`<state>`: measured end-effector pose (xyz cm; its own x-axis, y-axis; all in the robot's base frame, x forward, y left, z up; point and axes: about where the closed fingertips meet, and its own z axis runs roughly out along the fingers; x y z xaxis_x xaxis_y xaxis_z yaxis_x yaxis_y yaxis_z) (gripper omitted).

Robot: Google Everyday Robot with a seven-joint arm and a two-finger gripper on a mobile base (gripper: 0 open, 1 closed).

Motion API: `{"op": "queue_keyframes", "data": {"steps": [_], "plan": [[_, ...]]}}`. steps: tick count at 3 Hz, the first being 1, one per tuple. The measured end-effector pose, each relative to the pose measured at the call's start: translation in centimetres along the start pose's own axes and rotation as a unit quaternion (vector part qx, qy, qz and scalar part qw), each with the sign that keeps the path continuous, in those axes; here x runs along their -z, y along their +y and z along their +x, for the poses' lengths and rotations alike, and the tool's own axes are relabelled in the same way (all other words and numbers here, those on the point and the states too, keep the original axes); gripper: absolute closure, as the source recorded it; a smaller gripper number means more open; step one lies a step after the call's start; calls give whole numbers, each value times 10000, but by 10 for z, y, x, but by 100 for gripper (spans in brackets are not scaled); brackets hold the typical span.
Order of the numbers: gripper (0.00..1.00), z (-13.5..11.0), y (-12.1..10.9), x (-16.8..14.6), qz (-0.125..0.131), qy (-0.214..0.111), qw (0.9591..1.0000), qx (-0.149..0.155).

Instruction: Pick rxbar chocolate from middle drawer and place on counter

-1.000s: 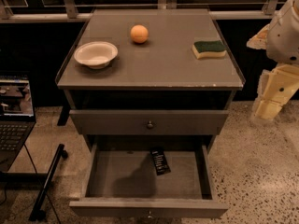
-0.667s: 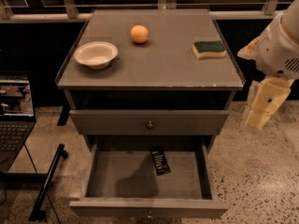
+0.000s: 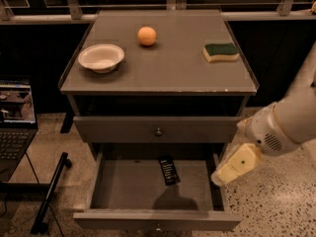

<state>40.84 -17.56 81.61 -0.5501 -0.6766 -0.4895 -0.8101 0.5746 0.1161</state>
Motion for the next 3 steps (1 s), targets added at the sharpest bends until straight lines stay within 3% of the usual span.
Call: {"op": "queue_keyframes", "data": {"steps": [1,2,3], "plan": [[0,20,5,-60,-297,-463,9927,-1075],[0,12,-10,-63,-8,-693,9911,-1140],[0,12,-10,-63,-8,-693,9911,-1140]]}}
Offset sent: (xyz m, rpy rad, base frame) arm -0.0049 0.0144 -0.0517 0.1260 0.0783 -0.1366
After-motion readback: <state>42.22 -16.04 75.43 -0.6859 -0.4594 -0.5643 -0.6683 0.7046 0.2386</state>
